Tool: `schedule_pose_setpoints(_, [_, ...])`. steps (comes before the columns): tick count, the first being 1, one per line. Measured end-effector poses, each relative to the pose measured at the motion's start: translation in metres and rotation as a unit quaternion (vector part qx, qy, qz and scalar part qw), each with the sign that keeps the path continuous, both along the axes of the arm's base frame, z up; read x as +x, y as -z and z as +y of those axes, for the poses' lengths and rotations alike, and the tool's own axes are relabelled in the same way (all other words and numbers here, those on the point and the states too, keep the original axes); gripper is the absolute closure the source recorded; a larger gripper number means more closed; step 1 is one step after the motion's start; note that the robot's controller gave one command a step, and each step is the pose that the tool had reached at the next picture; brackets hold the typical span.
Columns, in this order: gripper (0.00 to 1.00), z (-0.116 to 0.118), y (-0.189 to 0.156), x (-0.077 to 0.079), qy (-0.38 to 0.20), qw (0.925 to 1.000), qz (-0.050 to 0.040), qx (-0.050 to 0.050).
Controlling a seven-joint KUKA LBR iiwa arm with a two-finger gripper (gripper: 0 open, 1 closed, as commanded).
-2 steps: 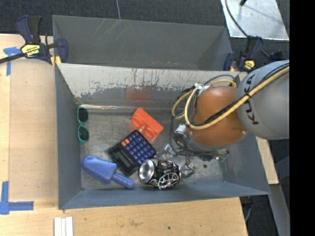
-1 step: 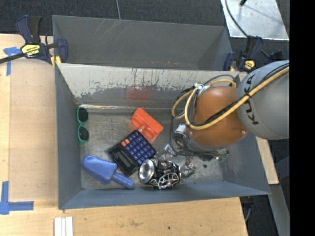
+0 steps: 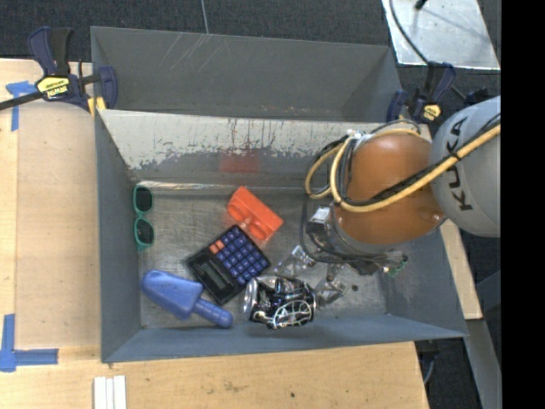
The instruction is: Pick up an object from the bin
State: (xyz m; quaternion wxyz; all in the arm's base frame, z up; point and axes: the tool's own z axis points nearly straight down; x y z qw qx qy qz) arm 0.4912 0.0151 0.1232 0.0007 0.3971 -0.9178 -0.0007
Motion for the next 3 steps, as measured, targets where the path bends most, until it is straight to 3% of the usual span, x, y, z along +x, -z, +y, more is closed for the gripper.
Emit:
schedule_pose_setpoints(1, [1.00,0.013,-0.028,0.001,-0.052,0.9986,-0.0050,0.000])
schedule_pose_setpoints(2, [1.00,-0.023,-0.033,-0.004,-0.055,0.9985,-0.0023,0.001])
schedule_pose_setpoints(3, [1.00,0.013,-0.155,0.014,-0.092,0.9958,-0.0017,0.000])
